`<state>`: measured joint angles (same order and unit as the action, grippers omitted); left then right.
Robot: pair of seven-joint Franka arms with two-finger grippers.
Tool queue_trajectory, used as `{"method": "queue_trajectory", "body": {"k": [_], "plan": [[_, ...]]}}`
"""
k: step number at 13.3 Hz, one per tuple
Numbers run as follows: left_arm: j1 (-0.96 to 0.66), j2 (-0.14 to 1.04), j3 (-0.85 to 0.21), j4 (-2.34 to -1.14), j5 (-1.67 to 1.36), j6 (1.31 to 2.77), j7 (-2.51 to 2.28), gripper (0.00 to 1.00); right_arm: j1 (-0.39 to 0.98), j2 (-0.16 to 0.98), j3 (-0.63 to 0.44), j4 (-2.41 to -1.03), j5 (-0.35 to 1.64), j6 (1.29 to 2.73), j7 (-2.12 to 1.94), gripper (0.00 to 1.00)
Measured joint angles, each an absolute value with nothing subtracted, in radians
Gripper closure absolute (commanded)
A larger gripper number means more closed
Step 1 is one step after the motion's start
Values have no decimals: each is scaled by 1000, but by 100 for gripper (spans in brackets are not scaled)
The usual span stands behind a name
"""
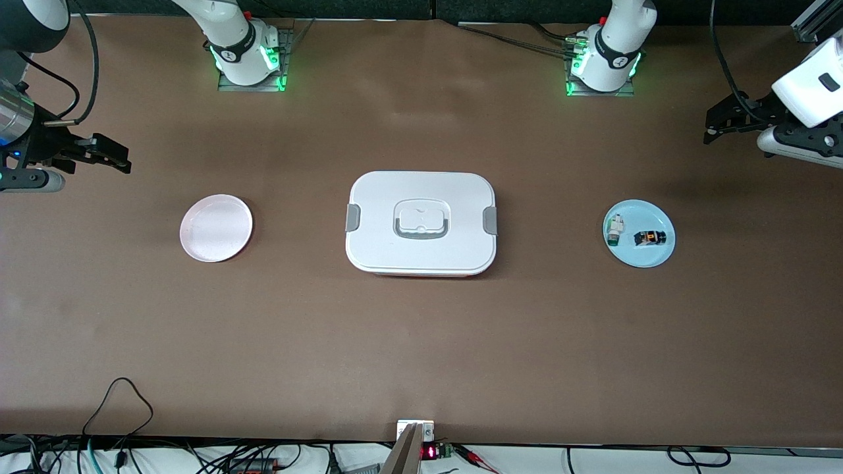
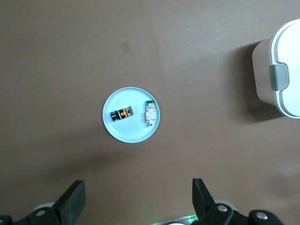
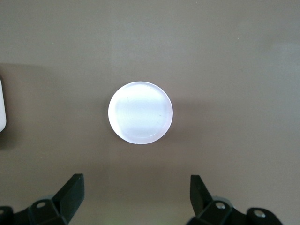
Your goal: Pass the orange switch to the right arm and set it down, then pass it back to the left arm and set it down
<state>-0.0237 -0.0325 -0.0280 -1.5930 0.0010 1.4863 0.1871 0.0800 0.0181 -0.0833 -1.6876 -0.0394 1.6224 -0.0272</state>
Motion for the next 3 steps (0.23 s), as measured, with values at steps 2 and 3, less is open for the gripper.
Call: {"method": "queue_trajectory", "body": {"k": [2,3], "plan": [[-24,-31,-25,-1593,1,1486,184,0,80,18,-83,-1687,-39,1622,-27,0],[-24,-30,-24,-1593,1,1486,183,0,80,18,-83,-1687,-39,1622,-27,0]]}}
